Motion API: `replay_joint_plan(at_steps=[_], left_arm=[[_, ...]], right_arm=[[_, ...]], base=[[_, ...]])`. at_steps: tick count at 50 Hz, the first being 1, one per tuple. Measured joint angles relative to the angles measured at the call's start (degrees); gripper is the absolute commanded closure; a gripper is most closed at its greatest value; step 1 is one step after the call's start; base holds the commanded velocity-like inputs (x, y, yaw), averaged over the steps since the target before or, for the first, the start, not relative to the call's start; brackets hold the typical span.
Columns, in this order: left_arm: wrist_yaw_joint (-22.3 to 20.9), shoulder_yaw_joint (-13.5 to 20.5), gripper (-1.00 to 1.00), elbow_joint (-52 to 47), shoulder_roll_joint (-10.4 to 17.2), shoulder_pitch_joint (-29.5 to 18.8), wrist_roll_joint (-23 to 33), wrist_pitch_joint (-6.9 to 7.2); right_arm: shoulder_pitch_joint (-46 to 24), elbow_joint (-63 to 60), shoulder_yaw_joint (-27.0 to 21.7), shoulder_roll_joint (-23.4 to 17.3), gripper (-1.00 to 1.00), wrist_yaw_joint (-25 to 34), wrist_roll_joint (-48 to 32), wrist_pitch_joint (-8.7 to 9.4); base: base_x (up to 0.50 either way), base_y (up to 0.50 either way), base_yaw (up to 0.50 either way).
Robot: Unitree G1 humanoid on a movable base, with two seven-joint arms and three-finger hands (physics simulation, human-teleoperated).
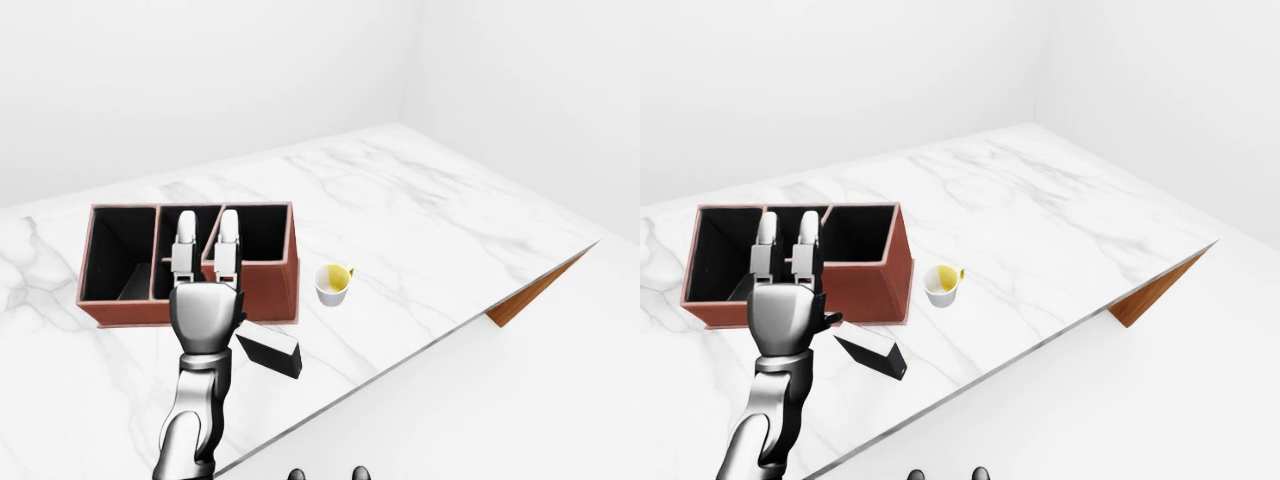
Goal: Pick up the book and place it in the right compartment of the caddy.
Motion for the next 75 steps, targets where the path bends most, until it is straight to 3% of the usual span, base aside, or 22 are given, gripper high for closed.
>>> replay_joint_plan(at_steps=[8,25,55,75], left_arm=[[0.0,-0.16,-1.0,3.3,0.9,-0.94,-2.1,0.0],[0.0,-0.29,-1.0,3.9,1.18,-0.73,-0.41,0.0],[0.0,-0.15,-1.0,4.3,1.43,-0.9,-0.25,0.0],[0.0,2.51,-1.0,-6.32,0.43,4.58,-2.49,0.0]], right_arm=[[0.04,-0.29,-0.18,0.09,-1.0,0.23,0.31,0.0],[0.36,-0.71,-0.25,0.57,-1.0,2.08,1.22,0.0],[0.45,-0.73,-0.1,0.94,-1.0,3.92,1.14,0.0],[0.53,-1.11,0.08,1.53,-1.0,4.65,1.06,0.0]], base=[[0.0,0.0,0.0],[0.0,0.0,0.0],[0.22,-0.1,0.0],[0.0,0.0,0.0]])
